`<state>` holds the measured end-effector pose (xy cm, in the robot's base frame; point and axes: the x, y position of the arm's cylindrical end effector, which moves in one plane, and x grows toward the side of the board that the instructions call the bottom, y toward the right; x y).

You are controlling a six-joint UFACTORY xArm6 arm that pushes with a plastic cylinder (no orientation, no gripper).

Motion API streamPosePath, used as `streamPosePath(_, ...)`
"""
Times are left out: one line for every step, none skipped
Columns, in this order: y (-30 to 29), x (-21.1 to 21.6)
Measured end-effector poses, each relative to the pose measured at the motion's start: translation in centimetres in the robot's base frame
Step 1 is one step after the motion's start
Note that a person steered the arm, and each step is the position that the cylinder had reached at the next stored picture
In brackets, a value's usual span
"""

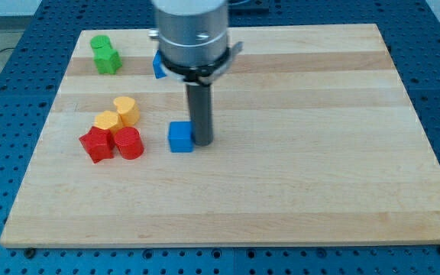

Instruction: Push the blue triangle to the right of the blue cube

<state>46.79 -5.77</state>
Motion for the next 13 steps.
streamPosePath(-1.7,0.0)
streamPosePath(0.9,-2.6)
streamPosePath(3.8,-9.2)
streamPosePath(6.2,-17.1)
streamPosePath(1.7,-23.7)
streamPosePath(-7.3,-23.3)
streamPosePath(-8.9,-20.3)
streamPosePath(-4.1,-16.9)
streamPosePath(-0.7,-12.4)
streamPosePath(0.7,-12.3)
streamPosePath(-0.1,-16.4)
streamPosePath(-3.3,-16.4)
streamPosePath(-4.3,-13.3)
